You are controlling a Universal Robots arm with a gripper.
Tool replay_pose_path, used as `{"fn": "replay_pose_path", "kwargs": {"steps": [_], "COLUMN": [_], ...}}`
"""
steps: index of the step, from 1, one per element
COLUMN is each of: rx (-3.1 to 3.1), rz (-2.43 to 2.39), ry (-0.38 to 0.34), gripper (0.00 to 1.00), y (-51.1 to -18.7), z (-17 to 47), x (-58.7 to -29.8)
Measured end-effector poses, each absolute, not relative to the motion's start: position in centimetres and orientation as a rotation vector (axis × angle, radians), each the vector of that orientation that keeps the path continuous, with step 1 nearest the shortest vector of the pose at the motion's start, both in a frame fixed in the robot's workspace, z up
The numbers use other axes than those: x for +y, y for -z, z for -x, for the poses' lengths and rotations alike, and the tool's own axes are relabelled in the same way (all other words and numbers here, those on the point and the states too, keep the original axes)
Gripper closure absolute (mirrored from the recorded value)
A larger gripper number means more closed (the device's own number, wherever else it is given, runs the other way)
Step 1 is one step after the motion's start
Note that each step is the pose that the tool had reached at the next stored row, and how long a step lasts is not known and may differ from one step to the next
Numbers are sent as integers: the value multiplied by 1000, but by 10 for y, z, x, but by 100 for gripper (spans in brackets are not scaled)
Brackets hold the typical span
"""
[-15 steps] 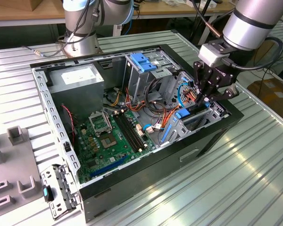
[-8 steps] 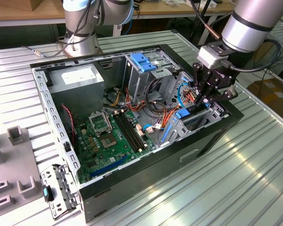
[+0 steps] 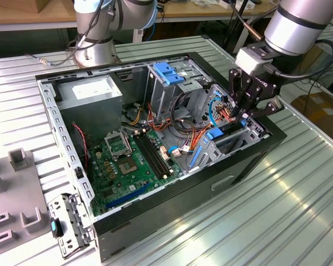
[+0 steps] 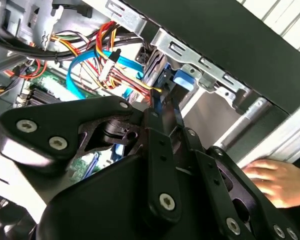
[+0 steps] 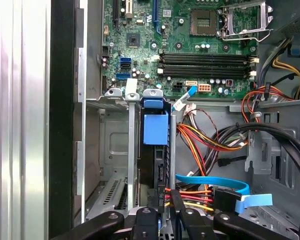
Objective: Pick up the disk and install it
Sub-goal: 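Insert the first disk wire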
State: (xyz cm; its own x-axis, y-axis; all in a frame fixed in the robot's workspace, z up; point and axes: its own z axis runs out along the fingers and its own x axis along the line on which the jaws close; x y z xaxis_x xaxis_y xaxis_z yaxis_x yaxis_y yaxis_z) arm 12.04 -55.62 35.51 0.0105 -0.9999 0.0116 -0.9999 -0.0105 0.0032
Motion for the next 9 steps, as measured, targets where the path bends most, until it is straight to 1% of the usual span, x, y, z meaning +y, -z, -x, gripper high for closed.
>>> {"fn": "replay_pose_path", "kwargs": {"steps": [2,3,4,9], "rx": [-2203,-2202,-2202,-2202], "rz": [-2226,-2226,-2226,-2226], "ry": [-9,-10,-9,-10], "gripper": [76,84,89,89], "y": [-355,-355,-355,-356], "z": [-120,-120,-120,-120], "x": [-556,-556,-556,-556]}}
